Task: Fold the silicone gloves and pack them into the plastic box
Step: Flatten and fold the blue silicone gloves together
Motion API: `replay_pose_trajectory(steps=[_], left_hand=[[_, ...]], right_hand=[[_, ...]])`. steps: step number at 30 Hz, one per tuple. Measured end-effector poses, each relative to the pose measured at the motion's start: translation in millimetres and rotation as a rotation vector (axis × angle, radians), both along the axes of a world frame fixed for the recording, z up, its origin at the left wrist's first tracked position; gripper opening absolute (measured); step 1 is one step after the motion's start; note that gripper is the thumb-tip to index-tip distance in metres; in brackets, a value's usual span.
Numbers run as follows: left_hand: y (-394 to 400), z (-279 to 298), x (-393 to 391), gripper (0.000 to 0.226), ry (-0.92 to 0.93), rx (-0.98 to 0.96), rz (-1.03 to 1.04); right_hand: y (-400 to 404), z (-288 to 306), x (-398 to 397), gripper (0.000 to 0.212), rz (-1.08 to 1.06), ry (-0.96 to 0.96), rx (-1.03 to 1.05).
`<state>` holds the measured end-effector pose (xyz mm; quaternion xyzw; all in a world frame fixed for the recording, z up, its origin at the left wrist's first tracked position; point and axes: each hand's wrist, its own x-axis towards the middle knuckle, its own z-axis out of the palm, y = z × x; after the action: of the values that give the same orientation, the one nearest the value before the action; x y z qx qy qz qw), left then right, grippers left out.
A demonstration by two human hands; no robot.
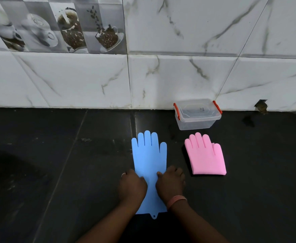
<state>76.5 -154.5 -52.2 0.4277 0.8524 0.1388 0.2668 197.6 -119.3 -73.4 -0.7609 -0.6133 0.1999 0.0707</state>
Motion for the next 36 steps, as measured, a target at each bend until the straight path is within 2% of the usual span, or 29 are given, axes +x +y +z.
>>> replay_pose_trajectory(steps=[4,7,10,12,16,19,21,23,26,28,30,33,36], left_hand=[[8.2,4.1,-11.0,0.029,-0.274,-0.079,0.129],[12.0,4.1,-16.5,0.029,-0.544,0.005,0.302],[10.2,7.7,-18.3,0.012,-0.861,-0.015,0.453],[5.8,8.0,-23.0,0.007,-0.99,-0.075,0.526],[1.0,1.0,-34.5,0.019,-1.037,-0.043,0.558],[-3.1,-1.2,-33.8,0.019,-1.031,0.003,0.552],[-4.9,0.4,-32.3,0.016,-1.046,0.015,0.507],[-6.0,4.6,-34.8,0.018,-1.02,0.028,0.429],[-5.3,12.0,-42.1,0.02,-0.95,0.116,0.306],[-5.2,14.4,-45.6,0.018,-0.993,0.162,0.257],[-5.4,16.4,-48.5,0.028,-1.092,0.155,0.263],[-6.3,22.7,-53.8,0.045,-1.276,0.105,0.312],[-8.3,26.6,-60.7,0.044,-1.338,0.058,0.258]], right_hand=[[1.3,11.2,6.6,0.045,0.025,0.116,-0.145],[14.0,23.4,16.3,0.02,-0.02,0.348,-0.159],[15.3,26.2,21.5,0.032,-0.096,0.594,-0.191],[8.4,25.0,25.4,0.021,-0.16,0.699,-0.19],[0.5,17.1,37.8,0.026,-0.143,0.828,-0.169],[1.0,15.2,42.4,0.025,-0.057,0.828,-0.141],[2.1,15.8,43.3,0.021,-0.031,0.902,-0.163],[3.1,19.5,46.6,0.019,-0.045,1.019,-0.239],[5.9,30.0,51.4,0.036,-0.169,1.298,-0.416],[7.7,36.7,53.9,0.048,-0.2,1.432,-0.514],[9.3,41.2,57.5,0.054,-0.175,1.486,-0.554],[10.1,42.1,64.7,0.05,-0.133,1.528,-0.596],[7.9,36.4,66.8,0.047,-0.071,1.542,-0.585]])
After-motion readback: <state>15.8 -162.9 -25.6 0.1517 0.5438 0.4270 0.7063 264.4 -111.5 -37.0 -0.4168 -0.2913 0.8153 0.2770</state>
